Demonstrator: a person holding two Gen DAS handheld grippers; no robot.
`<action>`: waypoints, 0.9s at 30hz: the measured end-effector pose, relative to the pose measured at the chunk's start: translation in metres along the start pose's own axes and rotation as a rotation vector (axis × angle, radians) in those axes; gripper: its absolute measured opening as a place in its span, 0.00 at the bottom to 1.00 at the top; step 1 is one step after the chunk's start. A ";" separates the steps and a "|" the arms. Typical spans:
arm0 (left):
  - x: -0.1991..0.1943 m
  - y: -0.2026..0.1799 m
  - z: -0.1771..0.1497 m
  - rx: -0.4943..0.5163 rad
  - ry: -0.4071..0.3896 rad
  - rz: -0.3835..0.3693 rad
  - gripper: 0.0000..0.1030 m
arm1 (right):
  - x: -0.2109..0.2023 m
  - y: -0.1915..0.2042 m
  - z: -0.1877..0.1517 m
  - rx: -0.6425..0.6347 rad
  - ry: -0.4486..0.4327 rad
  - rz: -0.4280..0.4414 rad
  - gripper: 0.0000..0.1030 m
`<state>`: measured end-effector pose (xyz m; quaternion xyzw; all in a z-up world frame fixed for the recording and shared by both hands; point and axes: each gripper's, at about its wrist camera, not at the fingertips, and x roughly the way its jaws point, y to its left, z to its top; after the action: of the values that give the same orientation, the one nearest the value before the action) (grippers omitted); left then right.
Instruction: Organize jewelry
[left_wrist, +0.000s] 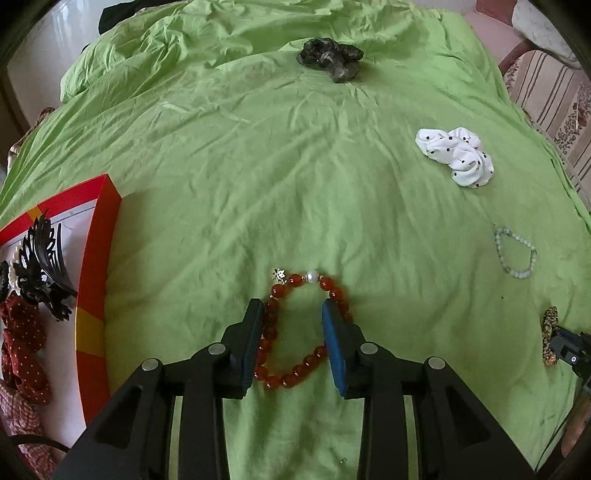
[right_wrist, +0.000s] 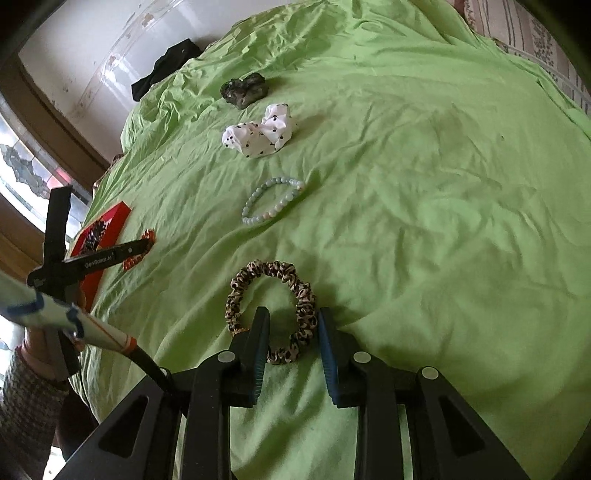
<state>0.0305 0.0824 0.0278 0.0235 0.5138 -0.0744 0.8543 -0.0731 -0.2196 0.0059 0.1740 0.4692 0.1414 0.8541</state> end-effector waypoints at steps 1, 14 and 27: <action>-0.001 0.000 -0.001 0.000 0.002 -0.013 0.27 | 0.002 0.001 0.001 0.005 -0.002 0.001 0.28; -0.068 -0.015 -0.011 -0.011 -0.132 -0.091 0.07 | -0.005 0.016 -0.005 -0.052 -0.071 -0.076 0.09; -0.190 0.024 -0.062 -0.162 -0.306 -0.137 0.07 | -0.039 0.040 -0.016 -0.056 -0.173 -0.098 0.09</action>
<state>-0.1079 0.1329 0.1650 -0.0920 0.3828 -0.0935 0.9145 -0.1106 -0.1966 0.0448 0.1386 0.3975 0.0970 0.9019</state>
